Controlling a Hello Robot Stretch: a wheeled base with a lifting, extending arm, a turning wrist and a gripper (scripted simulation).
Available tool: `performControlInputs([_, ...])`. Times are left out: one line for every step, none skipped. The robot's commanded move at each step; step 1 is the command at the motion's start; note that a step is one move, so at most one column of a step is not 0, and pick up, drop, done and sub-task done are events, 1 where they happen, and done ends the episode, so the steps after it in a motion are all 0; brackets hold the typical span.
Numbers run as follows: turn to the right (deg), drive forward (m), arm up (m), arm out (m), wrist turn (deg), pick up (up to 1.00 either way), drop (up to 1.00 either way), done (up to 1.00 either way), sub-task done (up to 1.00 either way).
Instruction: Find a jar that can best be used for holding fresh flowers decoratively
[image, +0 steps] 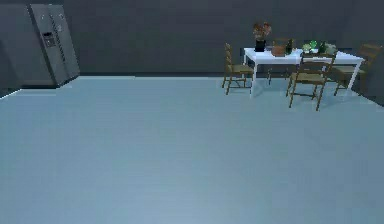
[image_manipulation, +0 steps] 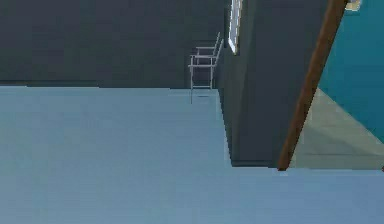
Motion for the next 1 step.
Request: performControlInputs([45.0, 0.0, 0.0, 0.0, 0.0, 0.0, 0.0, 0.0, 0.0])
